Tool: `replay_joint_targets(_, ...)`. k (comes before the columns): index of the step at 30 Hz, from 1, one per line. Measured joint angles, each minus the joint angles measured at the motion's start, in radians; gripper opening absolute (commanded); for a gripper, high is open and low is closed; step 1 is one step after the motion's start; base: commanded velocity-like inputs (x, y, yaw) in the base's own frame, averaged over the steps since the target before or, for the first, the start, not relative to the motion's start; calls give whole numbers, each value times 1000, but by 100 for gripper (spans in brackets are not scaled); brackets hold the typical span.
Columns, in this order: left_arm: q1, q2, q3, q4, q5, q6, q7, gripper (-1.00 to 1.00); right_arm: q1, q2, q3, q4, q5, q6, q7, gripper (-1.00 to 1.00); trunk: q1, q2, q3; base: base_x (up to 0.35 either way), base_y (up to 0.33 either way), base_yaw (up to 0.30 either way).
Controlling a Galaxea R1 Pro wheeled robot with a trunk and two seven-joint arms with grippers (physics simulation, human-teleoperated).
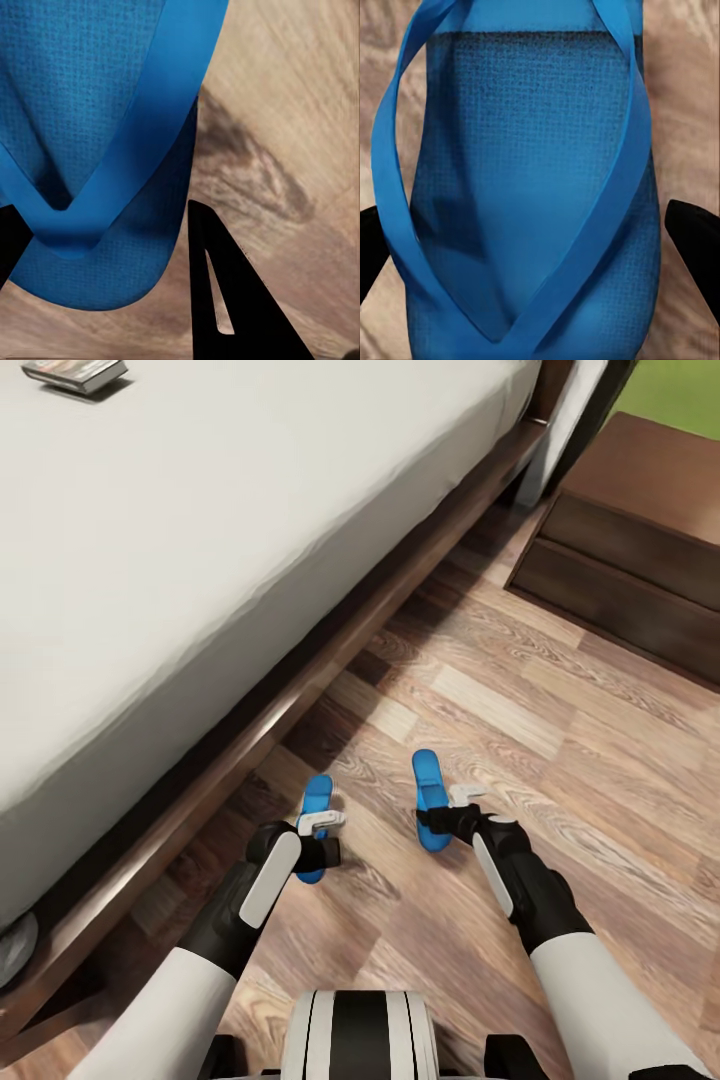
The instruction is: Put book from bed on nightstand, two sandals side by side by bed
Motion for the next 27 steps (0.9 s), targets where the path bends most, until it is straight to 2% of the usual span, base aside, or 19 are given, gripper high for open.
replay_joint_targets(12, 1, -2, -2, 6, -1, -5, -5, -100, 11, -1, 1, -22, 4, 3, 2, -100, 0, 0, 0, -114, -71, 286)
replay_joint_targets(27, 0, -5, -2, 55, 0, -24, -10, -100, 13, -1, 3, -25, 5, 3, 2, -100, 0, 0, 0, -11, -7, 286)
